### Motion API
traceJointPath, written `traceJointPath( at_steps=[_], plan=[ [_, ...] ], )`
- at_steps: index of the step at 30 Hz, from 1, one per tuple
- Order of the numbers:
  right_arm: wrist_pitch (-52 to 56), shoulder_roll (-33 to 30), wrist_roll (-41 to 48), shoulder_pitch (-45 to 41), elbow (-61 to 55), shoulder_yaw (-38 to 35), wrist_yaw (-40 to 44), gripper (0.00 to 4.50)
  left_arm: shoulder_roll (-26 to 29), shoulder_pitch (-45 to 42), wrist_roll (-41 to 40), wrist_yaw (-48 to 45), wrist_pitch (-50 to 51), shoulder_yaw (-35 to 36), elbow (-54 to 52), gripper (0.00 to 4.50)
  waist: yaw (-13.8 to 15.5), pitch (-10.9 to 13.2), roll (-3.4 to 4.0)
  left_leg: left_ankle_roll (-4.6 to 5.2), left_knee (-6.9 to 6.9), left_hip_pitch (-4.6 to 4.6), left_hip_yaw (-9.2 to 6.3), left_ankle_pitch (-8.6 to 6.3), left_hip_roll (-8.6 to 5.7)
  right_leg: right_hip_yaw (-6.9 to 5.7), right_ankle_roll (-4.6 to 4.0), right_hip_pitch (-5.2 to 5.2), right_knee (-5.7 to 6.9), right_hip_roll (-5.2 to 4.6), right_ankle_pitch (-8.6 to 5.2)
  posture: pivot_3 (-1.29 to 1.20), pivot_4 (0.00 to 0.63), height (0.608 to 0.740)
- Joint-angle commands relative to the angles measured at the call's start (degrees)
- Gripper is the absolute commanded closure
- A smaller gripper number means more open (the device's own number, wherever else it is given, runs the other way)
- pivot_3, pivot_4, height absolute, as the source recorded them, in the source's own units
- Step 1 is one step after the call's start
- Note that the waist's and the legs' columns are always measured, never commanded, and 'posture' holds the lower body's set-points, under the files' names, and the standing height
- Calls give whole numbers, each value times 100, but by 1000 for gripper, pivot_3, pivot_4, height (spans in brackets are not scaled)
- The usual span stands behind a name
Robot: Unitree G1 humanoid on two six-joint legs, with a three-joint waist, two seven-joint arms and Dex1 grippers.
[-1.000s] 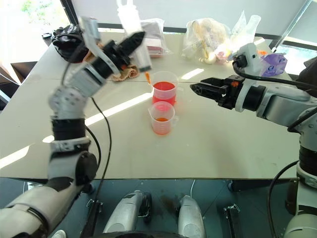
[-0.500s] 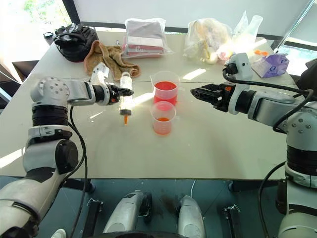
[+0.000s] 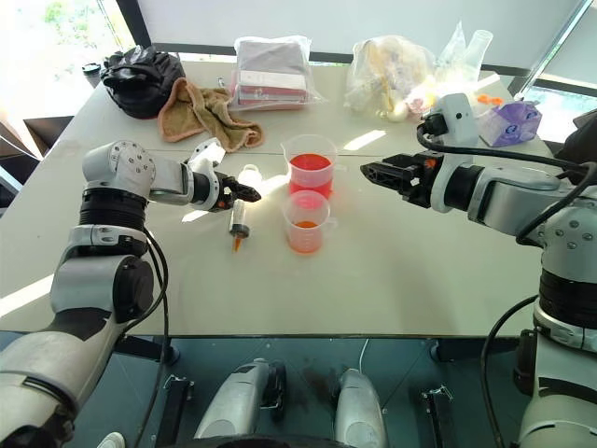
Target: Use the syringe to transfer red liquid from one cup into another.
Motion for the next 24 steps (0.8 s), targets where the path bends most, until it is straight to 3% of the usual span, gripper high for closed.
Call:
traceJointPath(
  at_steps=[1,7,11,15,20,24],
  plan=[
    [12,-125,18,-45,-126,-232,173,1785,151,244,307,-107,-430,-104,-348,44,-15,-1,2,-3,0,1,1,1,3,3,-4,-2,0,-1,3,0,150,740],
    [-1,-351,-74,11,-80,-208,682,1785,350,495,149,-501,-466,42,-1185,44,-18,-1,2,-12,-9,-11,7,7,14,16,-13,-25,1,2,9,0,150,740],
    [-234,-775,-261,250,-237,-128,1605,1785,929,1025,115,-1200,-1030,-245,-2565,44,-4,-1,2,-10,-13,-22,13,7,13,16,-13,-34,-7,0,9,0,150,740],
    [-892,-1544,-964,636,-317,239,2918,1785,1773,1587,475,-2155,-2265,-834,-3778,44,11,0,3,-10,-16,-33,15,6,10,16,-13,-44,-11,0,9,0,150,740],
    [-1727,-2182,-1837,779,-111,761,4130,1785,2331,2029,470,-3026,-3088,-818,-4348,44,-5,0,4,-9,-15,-27,18,4,8,21,-17,-42,-17,-10,11,0,150,740],
    [-2140,-2308,-2233,758,-5,970,4716,1785,2812,2425,420,-3542,-3348,-660,-4677,44,-28,2,6,-9,-21,-29,18,4,13,24,-18,-51,-17,-11,10,0,150,740]
  ],
)
